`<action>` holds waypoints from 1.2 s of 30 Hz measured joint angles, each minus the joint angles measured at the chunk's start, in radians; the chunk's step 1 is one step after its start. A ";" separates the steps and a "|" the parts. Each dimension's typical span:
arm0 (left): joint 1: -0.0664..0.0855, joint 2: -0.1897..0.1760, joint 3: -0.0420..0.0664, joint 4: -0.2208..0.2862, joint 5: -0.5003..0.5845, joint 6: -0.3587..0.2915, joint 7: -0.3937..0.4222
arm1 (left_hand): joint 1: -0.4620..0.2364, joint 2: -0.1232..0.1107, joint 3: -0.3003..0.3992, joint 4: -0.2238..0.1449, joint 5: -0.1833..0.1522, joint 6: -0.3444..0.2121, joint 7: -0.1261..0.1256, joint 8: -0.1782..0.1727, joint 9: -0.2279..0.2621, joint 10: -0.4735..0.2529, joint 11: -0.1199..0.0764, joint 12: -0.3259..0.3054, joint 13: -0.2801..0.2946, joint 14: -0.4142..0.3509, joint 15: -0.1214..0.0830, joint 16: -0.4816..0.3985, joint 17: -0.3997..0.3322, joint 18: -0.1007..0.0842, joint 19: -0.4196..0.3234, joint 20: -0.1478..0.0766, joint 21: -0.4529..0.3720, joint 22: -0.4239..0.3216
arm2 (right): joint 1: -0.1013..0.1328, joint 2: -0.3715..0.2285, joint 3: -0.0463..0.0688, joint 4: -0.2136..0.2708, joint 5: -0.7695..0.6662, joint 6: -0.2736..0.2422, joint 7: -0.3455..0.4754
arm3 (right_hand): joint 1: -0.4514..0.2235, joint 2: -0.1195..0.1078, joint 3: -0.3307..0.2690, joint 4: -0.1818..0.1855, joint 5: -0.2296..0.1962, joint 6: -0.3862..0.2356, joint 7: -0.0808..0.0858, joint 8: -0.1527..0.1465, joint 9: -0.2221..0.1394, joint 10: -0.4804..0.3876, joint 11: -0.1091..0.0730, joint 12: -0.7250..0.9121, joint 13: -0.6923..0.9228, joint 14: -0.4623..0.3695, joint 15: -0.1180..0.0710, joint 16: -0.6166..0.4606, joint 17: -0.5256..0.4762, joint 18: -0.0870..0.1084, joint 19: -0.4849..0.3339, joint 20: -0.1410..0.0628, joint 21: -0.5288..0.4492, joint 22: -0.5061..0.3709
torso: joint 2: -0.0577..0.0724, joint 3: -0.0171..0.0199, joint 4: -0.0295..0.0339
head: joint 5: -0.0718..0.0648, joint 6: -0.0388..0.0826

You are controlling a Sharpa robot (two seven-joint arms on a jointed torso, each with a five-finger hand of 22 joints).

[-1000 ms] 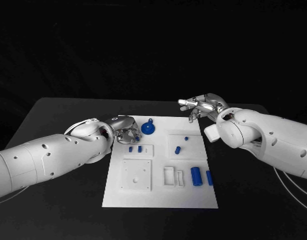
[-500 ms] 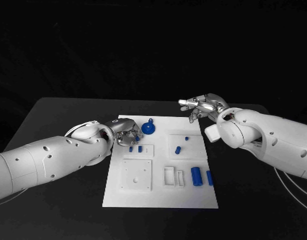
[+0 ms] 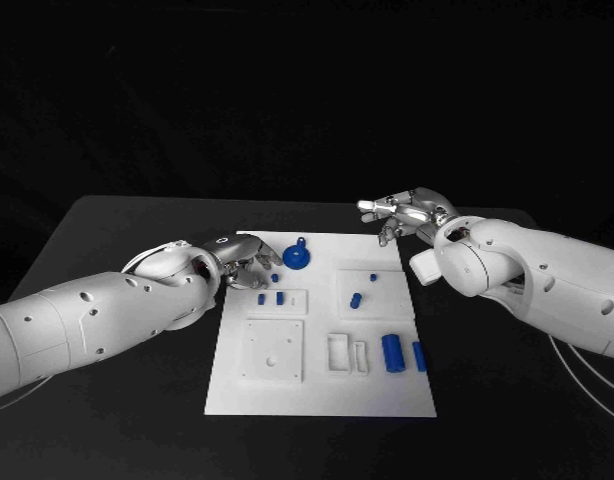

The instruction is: Assemble the parts on the task board

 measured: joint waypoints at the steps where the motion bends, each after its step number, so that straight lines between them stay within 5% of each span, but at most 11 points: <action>1: 0.000 -0.001 0.000 -0.002 0.000 -0.002 0.000 | 0.004 0.001 -0.003 0.002 0.000 -0.002 0.002 0.000 0.000 0.000 0.000 0.000 0.000 0.000 0.000 0.000 0.000 0.000 0.002 -0.002 -0.004 0.000 | 0.000 0.000 0.000 -0.001 -0.003 0.001 -0.001 | 0.000 0.000 0.000 0.000 0.000 0.000 0.000 0.000 0.000 -0.003 0.003 0.000 0.000 0.000 0.000 0.000 0.000 0.000 0.000 0.000 0.000 0.000 | 0.000 0.0001 0.0000 | 0.000 0.001; 4: 0.000 -0.005 0.000 -0.007 0.001 -0.008 0.000 | 0.006 0.001 -0.005 0.002 0.000 -0.003 0.003 0.000 0.000 -0.012 -0.001 0.000 0.000 0.000 0.000 0.000 -0.001 0.000 0.004 -0.004 -0.006 0.000 | 0.000 -0.001 0.000 -0.005 -0.017 0.008 -0.006 | 0.032 0.005 0.018 -0.018 0.000 -0.002 0.002 0.000 0.000 -0.003 0.003 -0.005 0.000 0.000 0.000 0.004 0.000 0.000 0.000 0.000 0.000 0.000 | 0.000 -0.0006 0.0000 | 0.000 0.002; 7: -0.001 -0.013 0.001 -0.009 0.004 -0.014 0.002 | 0.010 -0.003 -0.005 0.002 0.000 -0.003 0.003 0.000 0.000 -0.012 -0.001 0.000 0.000 0.000 0.000 0.000 -0.001 0.000 0.009 -0.002 -0.006 0.000 | 0.000 -0.001 0.000 -0.012 -0.057 0.017 -0.011 | 0.083 0.028 0.071 -0.089 0.000 -0.006 0.006 0.000 -0.007 -0.003 0.003 -0.022 -0.002 0.000 0.000 0.004 0.000 0.000 0.002 0.002 0.000 0.003 | 0.000 -0.0010 -0.0001 | 0.000 0.003; 10: -0.001 -0.027 0.004 -0.010 0.021 -0.026 0.005 | 0.021 0.009 0.017 -0.004 0.032 0.067 0.054 0.001 0.002 0.068 -0.017 0.001 -0.001 0.001 -0.007 -0.002 -0.002 0.000 0.014 -0.007 -0.001 0.000 | -0.001 0.001 0.000 -0.028 -0.147 0.032 -0.017 | 0.132 0.033 0.161 -0.158 0.025 -0.010 0.009 0.000 -0.013 0.007 -0.003 -0.035 -0.002 0.000 0.000 0.005 0.000 0.000 0.002 0.002 0.008 0.015 | 0.000 -0.0012 -0.0001 | -0.002 0.007; 12: -0.002 -0.037 0.011 -0.013 0.056 -0.037 0.011 | 0.006 0.023 0.046 0.001 0.035 0.168 0.086 0.013 0.007 0.134 -0.035 0.005 -0.001 -0.014 -0.020 -0.034 -0.014 -0.002 0.006 -0.015 0.006 0.000 | -0.001 0.002 0.000 -0.044 -0.236 0.047 -0.021 | 0.147 -0.002 0.255 -0.162 0.038 -0.010 0.011 0.000 -0.014 0.023 -0.004 -0.048 -0.003 0.000 0.000 0.010 0.001 0.000 0.002 0.002 0.020 0.033 | 0.000 -0.0018 -0.0001 | -0.006 0.009; 13: -0.002 -0.042 0.016 -0.014 0.080 -0.042 0.015 | -0.018 0.026 0.062 0.008 0.035 0.214 0.096 0.020 0.007 0.172 -0.048 0.005 -0.001 -0.022 -0.022 -0.061 -0.025 -0.010 -0.008 -0.021 0.006 0.000 | -0.001 0.004 0.000 -0.051 -0.280 0.054 -0.022 | 0.125 -0.038 0.351 -0.165 0.039 -0.009 0.014 0.000 -0.015 0.029 -0.007 -0.052 -0.003 0.000 0.000 0.013 0.003 0.000 0.002 0.002 0.029 0.050 | -0.001 -0.0018 -0.0001 | -0.008 0.012; 16: -0.002 -0.061 0.036 -0.014 0.197 -0.061 0.035 | -0.071 0.021 0.082 0.027 0.030 0.264 0.090 0.015 0.007 0.245 -0.061 0.005 -0.001 -0.037 -0.032 -0.139 -0.056 -0.025 -0.037 -0.031 -0.027 -0.001 | -0.002 0.009 0.000 -0.069 -0.436 0.080 -0.027 | 0.037 -0.129 0.594 -0.160 0.015 -0.007 0.014 0.000 -0.016 0.033 -0.004 -0.052 -0.003 0.014 0.002 0.021 0.005 0.016 0.002 0.002 0.049 0.083 | -0.001 -0.0013 0.0004 | -0.014 0.015; 17: -0.001 -0.067 0.041 -0.013 0.240 -0.066 0.043 | -0.080 0.019 0.085 0.030 0.029 0.273 0.089 0.012 0.008 0.252 -0.066 0.005 -0.001 -0.039 -0.033 -0.165 -0.065 -0.031 -0.044 -0.032 -0.043 -0.005 | -0.003 0.011 0.000 -0.072 -0.484 0.088 -0.029 | 0.023 -0.143 0.628 -0.157 0.005 -0.003 0.013 0.000 -0.016 0.033 -0.004 -0.052 -0.003 0.017 0.001 0.021 0.005 0.018 0.002 0.002 0.050 0.087 | -0.001 -0.0011 0.0005 | -0.016 0.017; 19: 0.000 -0.082 0.050 -0.009 0.345 -0.077 0.064 | -0.087 0.016 0.084 0.033 0.029 0.279 0.085 0.012 0.008 0.264 -0.069 0.005 -0.001 -0.039 -0.032 -0.220 -0.083 -0.049 -0.056 -0.031 -0.078 -0.024 | -0.004 0.016 -0.001 -0.077 -0.589 0.104 -0.035 | 0.012 -0.154 0.652 -0.154 -0.012 0.002 0.013 0.000 -0.016 0.033 -0.004 -0.052 -0.003 0.019 0.001 0.021 0.004 0.021 0.002 0.002 0.050 0.090 | -0.001 -0.0007 0.0010 | -0.019 0.018; 25: 0.012 -0.120 0.068 0.031 0.625 -0.094 0.128 | -0.095 0.017 0.074 0.043 0.029 0.283 0.089 0.012 0.008 0.252 -0.057 0.005 -0.001 -0.069 -0.005 -0.480 -0.174 -0.064 -0.105 -0.007 -0.214 -0.121 | -0.011 0.030 -0.010 -0.085 -0.861 0.142 -0.064 | -0.008 -0.177 0.657 -0.151 -0.065 0.010 0.006 0.000 -0.016 0.028 0.002 -0.052 -0.003 0.035 0.001 0.021 -0.001 0.022 0.004 0.004 0.051 0.088 | 0.000 -0.0013 0.0034 | -0.026 0.021; 36: 0.028 -0.157 0.074 0.114 0.850 -0.096 0.186 | -0.099 0.021 0.074 0.043 0.033 0.279 0.092 0.012 0.008 0.224 -0.037 0.005 -0.001 0.015 0.033 -0.888 -0.227 -0.063 -0.127 0.023 -0.305 -0.261 | -0.033 0.025 -0.015 -0.040 -1.108 0.206 -0.120 | -0.006 -0.210 0.644 -0.111 -0.097 0.010 0.006 0.000 -0.016 0.011 0.003 -0.052 -0.002 0.042 0.002 0.020 -0.011 0.023 0.004 0.004 0.058 0.065 | 0.001 -0.0026 0.0017 | -0.025 0.020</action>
